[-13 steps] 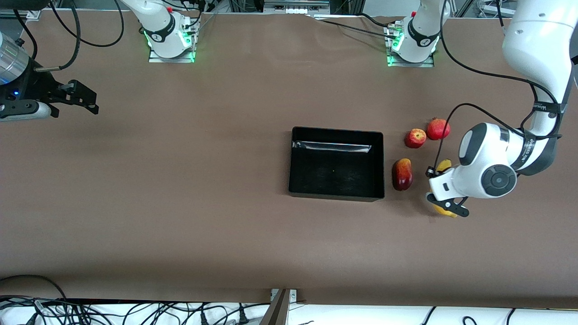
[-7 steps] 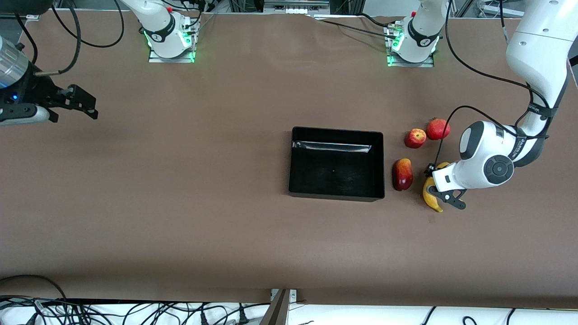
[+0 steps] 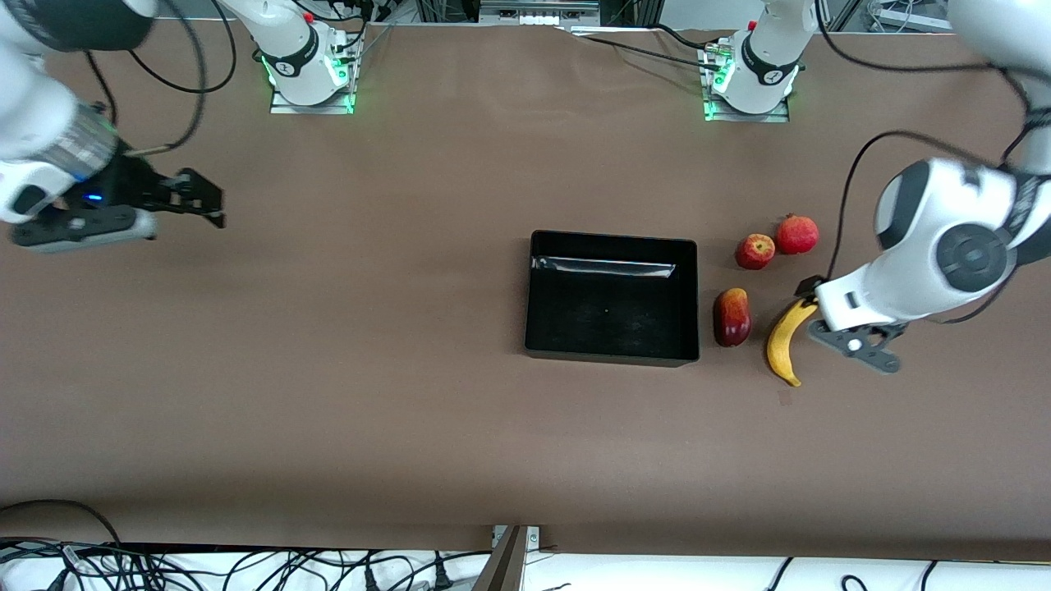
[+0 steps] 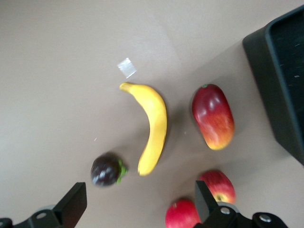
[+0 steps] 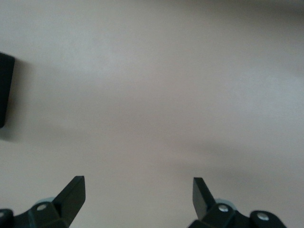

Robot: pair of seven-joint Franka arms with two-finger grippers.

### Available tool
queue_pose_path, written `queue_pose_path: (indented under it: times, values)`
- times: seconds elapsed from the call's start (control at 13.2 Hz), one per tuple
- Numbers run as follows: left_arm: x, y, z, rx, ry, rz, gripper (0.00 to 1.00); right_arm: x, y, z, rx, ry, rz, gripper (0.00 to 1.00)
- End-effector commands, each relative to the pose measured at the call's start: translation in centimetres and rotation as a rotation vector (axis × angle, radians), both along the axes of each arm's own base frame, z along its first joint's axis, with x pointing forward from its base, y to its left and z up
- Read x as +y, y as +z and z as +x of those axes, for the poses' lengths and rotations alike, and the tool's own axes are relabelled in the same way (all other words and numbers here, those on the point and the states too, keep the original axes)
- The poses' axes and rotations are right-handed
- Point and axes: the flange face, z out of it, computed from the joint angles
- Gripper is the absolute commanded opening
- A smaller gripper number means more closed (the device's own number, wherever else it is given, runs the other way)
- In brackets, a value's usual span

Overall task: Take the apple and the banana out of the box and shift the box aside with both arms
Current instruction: 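Reach the right gripper to the black box rim while the left gripper withdraws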

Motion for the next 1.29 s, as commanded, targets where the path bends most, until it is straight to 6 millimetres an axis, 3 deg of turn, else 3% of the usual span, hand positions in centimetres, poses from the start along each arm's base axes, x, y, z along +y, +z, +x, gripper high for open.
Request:
queue_pose_path:
  times: [0.0,0.08,0.15,0.3,0.38,0.53,0.61,0.68,0.83,0.99,1.21]
  values:
    - [0.8,7.8,0.6,0.026,0.124,-0.085,1.00,2.0,-4.0,1.1,0.080,0.071,0.006,1.00]
    - [0.5,10.2,0.0,0.084,0.161,-0.103,1.00,3.6,-4.3,0.8,0.088,0.083,0.009,1.00]
    - [0.1,11.1,-0.6,0.104,0.183,-0.085,1.00,7.2,-6.0,0.6,0.103,0.112,0.005,1.00]
    - [-1.0,13.4,-2.7,0.067,0.293,-0.020,1.00,13.4,-9.3,0.5,0.087,0.013,0.001,1.00]
    - [-1.4,14.0,-3.5,0.046,0.389,-0.020,1.00,16.8,-10.6,0.0,0.072,-0.030,0.005,1.00]
    - [-0.3,14.6,-3.8,-0.042,0.575,-0.052,1.00,23.1,-13.8,-1.0,0.035,-0.129,0.026,1.00]
    - [0.0,15.6,-5.1,-0.115,0.600,-0.070,1.00,26.6,-15.9,-2.0,0.019,-0.173,0.042,1.00]
    - [-0.6,15.7,-6.9,-0.155,0.585,-0.076,1.00,29.5,-18.2,-2.8,0.002,-0.230,0.062,1.00]
    - [0.4,15.6,-9.4,-0.172,0.594,-0.080,1.00,35.3,-23.3,-5.3,-0.015,-0.305,0.085,1.00]
    - [0.4,15.7,-9.5,-0.159,0.509,-0.079,1.00,38.6,-26.5,-6.6,-0.035,-0.346,0.118,1.00]
    - [1.6,15.2,-8.9,-0.147,0.459,-0.082,1.00,40.0,-30.1,-7.4,-0.048,-0.386,0.127,1.00]
